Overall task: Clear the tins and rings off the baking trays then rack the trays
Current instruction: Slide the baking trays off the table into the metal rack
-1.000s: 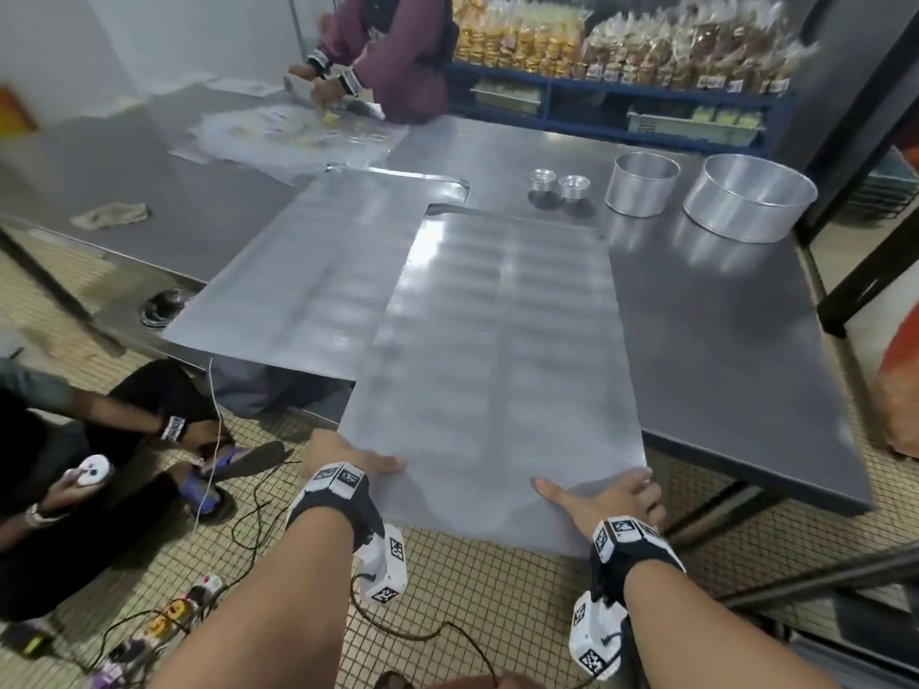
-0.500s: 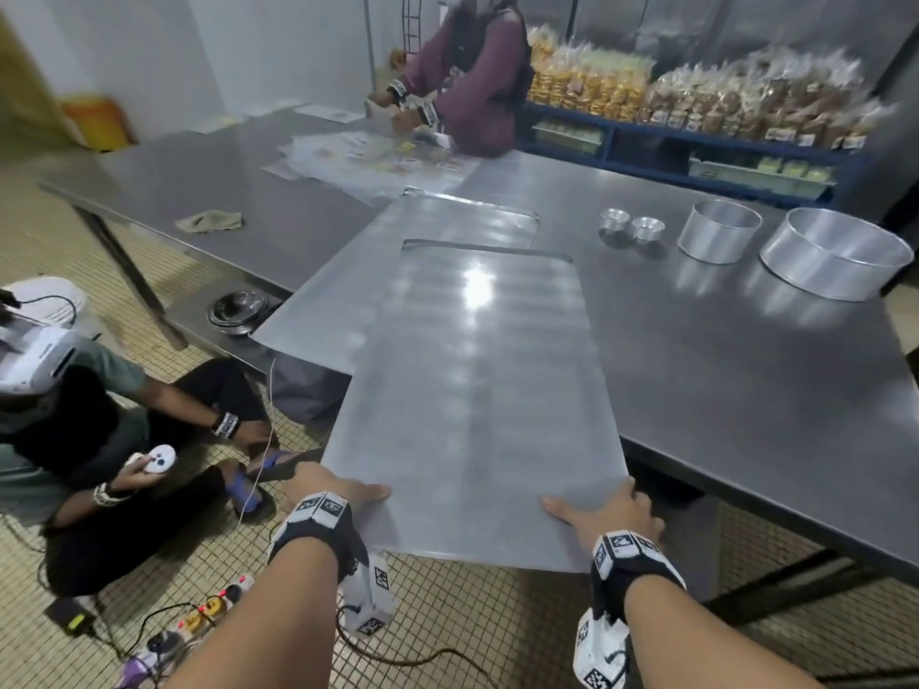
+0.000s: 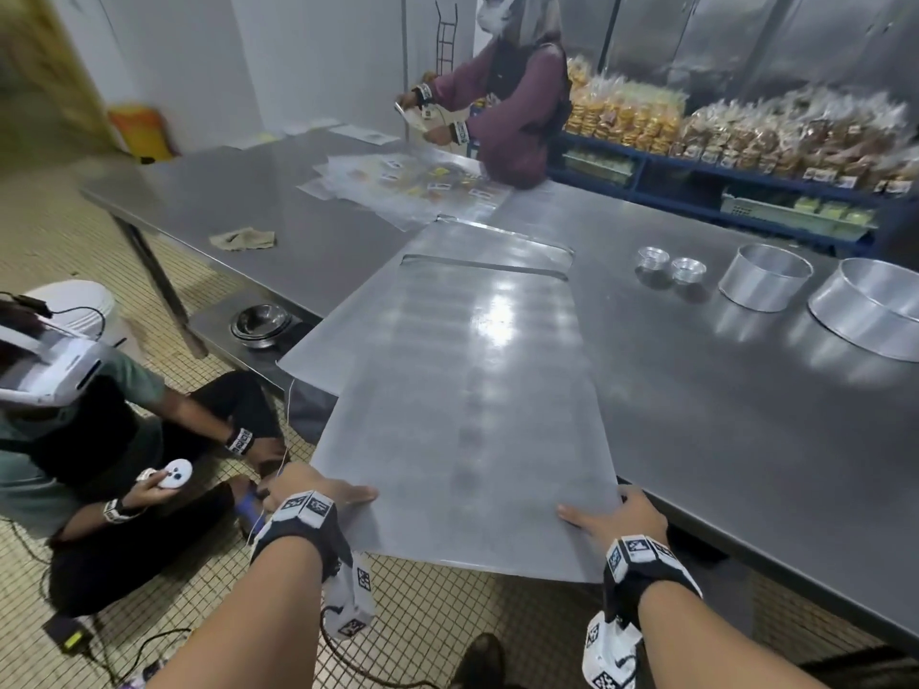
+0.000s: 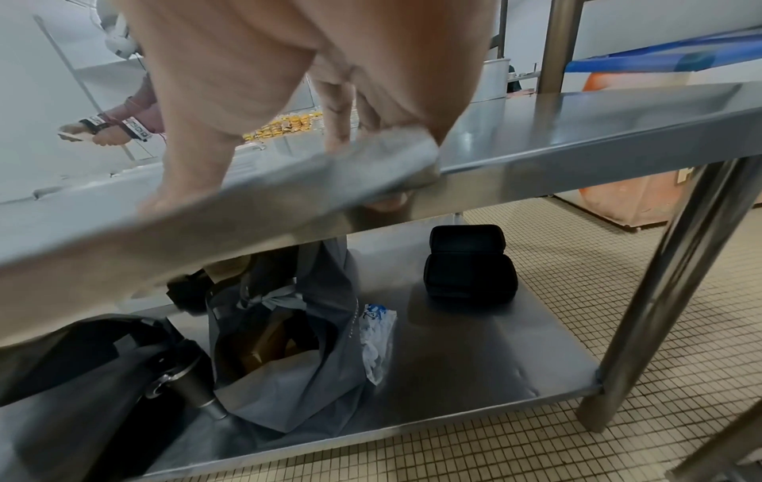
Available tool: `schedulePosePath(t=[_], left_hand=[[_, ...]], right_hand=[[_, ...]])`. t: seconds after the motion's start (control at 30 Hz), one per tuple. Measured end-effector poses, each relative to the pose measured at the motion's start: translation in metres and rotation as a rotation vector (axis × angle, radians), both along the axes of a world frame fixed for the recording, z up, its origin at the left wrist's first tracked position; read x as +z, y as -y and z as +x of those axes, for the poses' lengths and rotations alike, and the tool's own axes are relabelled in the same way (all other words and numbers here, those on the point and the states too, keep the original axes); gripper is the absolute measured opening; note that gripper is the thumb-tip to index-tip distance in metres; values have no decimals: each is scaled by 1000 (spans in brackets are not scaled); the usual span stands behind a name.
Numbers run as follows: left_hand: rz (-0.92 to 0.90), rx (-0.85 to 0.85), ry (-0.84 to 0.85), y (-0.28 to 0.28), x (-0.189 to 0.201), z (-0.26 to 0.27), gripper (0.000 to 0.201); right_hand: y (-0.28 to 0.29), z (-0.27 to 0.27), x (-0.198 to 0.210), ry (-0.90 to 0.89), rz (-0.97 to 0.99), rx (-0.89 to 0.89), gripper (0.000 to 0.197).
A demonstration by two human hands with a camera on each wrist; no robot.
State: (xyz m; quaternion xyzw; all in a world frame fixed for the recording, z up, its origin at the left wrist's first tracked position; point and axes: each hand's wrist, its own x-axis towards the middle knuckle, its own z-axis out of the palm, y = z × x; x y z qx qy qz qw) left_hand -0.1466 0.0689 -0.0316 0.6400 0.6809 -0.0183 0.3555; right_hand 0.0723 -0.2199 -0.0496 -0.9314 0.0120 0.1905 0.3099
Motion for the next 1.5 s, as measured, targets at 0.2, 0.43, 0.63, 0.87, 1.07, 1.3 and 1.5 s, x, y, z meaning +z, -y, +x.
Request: schedulePosePath(t=[0.2,0.43,0.63,0.87,1.07,1.3,1.5], left_hand=[[6,-13,-52,-75,-33,49,128],[27,-79,-98,-129,-9,95,114],[54,-99,-139,-160,-3,121,93],[75,-139,-137,-206,-4,137,86],[82,-182,-165,-259,-4,141,93],[33,-289,-199,-298,-20,145,116],[20,-434,-211,-319,-35,157,122]], right_hand=[[-35,38,1,-11,65,-26,99],[-87,77,4,-114,73,46,96],[-124,87,-2,-115,135,-8,97],[-163,82,-4,-113,159,-60,123],[-204,61,-10,-87,191,-137,89],[-233,47,-29,-54,197,-243,81],[-241,39,-31,-81,256,-334,80]])
